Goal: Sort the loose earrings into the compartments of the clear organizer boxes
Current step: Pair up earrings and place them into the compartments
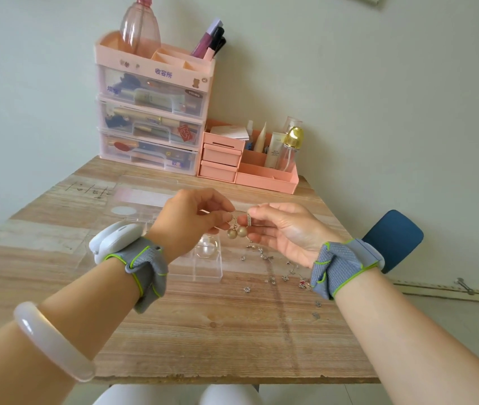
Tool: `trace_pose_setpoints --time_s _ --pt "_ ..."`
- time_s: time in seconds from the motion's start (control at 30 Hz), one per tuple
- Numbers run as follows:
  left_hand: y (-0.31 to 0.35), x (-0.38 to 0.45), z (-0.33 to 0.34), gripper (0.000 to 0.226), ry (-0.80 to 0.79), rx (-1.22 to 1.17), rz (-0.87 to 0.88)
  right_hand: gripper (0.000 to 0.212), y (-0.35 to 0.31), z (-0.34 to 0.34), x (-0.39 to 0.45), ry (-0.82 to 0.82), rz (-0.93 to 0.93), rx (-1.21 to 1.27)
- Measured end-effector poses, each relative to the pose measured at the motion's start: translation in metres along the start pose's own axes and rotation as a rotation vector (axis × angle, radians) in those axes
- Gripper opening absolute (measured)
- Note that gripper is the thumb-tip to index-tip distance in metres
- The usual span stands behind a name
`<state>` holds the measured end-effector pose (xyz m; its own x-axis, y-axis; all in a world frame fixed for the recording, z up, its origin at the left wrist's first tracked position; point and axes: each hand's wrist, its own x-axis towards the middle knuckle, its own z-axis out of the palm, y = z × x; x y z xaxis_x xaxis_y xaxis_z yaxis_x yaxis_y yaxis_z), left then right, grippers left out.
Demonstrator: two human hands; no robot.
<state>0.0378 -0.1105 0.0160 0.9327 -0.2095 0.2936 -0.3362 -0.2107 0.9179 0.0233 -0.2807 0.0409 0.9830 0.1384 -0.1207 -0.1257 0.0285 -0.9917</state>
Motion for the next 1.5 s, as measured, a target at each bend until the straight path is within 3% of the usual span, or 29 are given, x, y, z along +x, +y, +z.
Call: trace_pose_setpoints --time_s 0.67,0.9,1.2,1.5 --pt "-0.019 -0.014 -0.117 0.007 0.180 0.241 -0.091 0.012 0.006 0.123 0.051 -0.158 -0.040 -0.143" --pt "-0.033 -0.015 -0.116 0.010 0.079 0.395 -0.174 0.011 0.019 0.130 0.060 -0.055 -0.064 -0.538" --pt "-0.041 -0.015 -0.110 0.013 0.071 0.470 -0.167 0.012 0.027 0.131 0.063 -0.008 -0.158 -0.707" --pt "-0.041 -0.015 -0.107 0.017 0.079 0.439 -0.174 0.013 0.034 0.120 0.063 0.046 -0.198 -0.683"
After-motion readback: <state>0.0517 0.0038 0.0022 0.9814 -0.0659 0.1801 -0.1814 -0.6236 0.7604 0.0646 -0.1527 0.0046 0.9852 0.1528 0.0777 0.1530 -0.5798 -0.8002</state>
